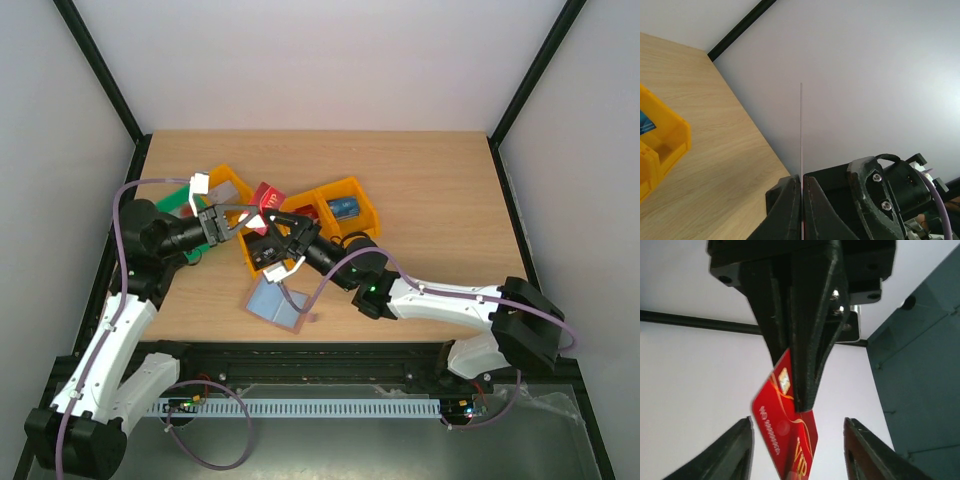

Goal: Take the credit cards out of the card holder

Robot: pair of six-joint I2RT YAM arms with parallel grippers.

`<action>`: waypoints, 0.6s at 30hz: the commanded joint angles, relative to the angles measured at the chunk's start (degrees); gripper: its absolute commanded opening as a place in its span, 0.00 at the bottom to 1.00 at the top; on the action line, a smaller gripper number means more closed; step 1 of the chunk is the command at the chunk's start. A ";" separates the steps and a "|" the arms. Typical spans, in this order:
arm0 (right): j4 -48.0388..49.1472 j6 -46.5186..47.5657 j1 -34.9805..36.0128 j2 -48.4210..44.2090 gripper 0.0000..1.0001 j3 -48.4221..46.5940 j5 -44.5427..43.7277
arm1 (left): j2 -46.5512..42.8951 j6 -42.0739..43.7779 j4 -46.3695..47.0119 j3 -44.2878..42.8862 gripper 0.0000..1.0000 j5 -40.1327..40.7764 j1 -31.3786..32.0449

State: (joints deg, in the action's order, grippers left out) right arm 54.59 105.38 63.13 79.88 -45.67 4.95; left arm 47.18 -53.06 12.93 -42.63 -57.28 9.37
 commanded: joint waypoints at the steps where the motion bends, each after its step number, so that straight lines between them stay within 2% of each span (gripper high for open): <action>1: 6.45 2.43 0.17 0.18 0.35 -2.29 0.44 | -0.40 0.33 -0.06 0.38 0.02 -1.53 0.19; 4: 6.37 2.07 0.16 0.28 0.03 -2.60 -0.83 | -0.61 0.50 0.09 0.40 0.02 -2.05 0.21; 8: 5.86 -0.55 0.18 -1.45 0.02 -2.60 -1.89 | -1.23 1.54 -0.29 0.38 0.02 -4.05 0.30; 9: 4.53 -1.95 0.23 -2.27 0.02 -2.81 -2.25 | -1.57 2.21 -1.38 0.32 0.05 -3.89 0.30; 10: 2.02 -4.99 0.31 -3.33 0.02 -3.42 -2.99 | -2.01 3.25 -2.73 0.32 0.27 -3.40 0.18; 11: -2.28 -9.15 0.24 -4.35 0.01 -5.62 -4.51 | -2.86 4.24 -4.14 0.45 0.78 -2.49 -0.14; 12: -10.28 -15.22 0.24 -5.47 0.01 -8.70 -7.20 | -3.91 4.91 -5.30 1.03 0.97 -1.00 -0.59; 15: -39.82 -35.59 -1.70 -5.45 0.02 -20.91 -8.90 | -7.57 6.24 -8.64 3.61 0.99 6.42 -3.64; 18: -69.42 -46.78 -5.98 -0.06 0.02 -32.82 -5.98 | -11.83 8.61 -16.26 6.34 0.99 20.66 -8.25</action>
State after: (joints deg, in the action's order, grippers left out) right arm 25.45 81.32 61.49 77.28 -65.76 -0.38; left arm 39.77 -48.23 6.17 -39.27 -52.36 5.72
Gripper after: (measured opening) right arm 0.016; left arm 0.986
